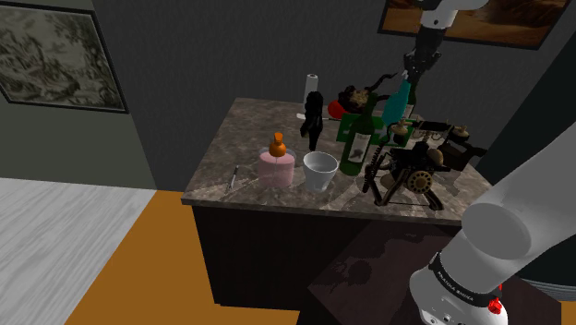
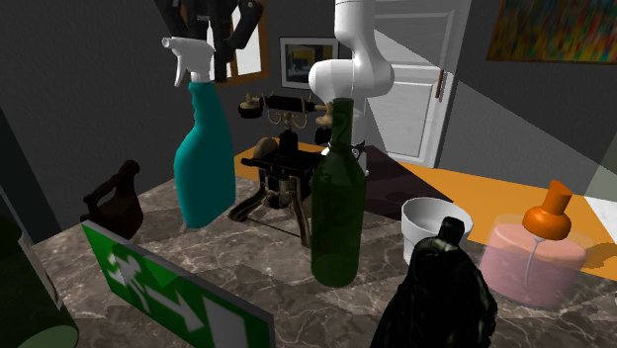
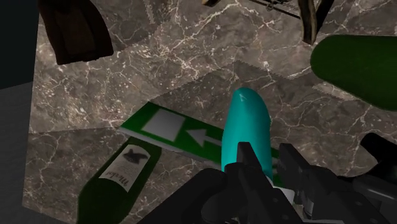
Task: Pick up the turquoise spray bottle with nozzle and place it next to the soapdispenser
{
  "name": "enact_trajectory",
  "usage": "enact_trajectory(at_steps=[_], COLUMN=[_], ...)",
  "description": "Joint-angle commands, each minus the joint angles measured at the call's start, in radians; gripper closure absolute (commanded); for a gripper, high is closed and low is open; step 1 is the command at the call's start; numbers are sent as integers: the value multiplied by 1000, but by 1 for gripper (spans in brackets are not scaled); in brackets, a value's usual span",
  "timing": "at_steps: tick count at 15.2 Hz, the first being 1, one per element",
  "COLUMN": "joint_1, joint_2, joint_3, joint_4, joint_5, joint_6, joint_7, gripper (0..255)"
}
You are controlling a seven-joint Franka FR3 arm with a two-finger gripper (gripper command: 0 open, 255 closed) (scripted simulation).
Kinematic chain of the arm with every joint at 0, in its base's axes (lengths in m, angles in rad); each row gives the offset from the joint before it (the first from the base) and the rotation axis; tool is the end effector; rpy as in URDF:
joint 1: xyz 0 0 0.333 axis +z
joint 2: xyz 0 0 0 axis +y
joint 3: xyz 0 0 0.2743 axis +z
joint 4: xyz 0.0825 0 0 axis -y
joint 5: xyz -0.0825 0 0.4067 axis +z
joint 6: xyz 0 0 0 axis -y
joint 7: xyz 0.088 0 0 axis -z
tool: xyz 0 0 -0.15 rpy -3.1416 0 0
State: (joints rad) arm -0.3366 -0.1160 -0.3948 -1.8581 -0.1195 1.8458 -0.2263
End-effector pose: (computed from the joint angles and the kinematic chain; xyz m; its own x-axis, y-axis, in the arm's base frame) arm 0.4108 -0.3951 0.4819 0.8871 -0.4554 0.0754 -0.4610 -0.8826 0.0922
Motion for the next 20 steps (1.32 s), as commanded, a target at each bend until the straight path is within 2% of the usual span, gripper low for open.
enact_trajectory(at_steps=[1,20], joint_1=[1,-1], joint_2=[3,73], joint_3=[0,-6], joint_4=[33,367], joint_5=[2,33], joint_6=[-30,-298], joint_7=[-3,-41], gripper=[255,255])
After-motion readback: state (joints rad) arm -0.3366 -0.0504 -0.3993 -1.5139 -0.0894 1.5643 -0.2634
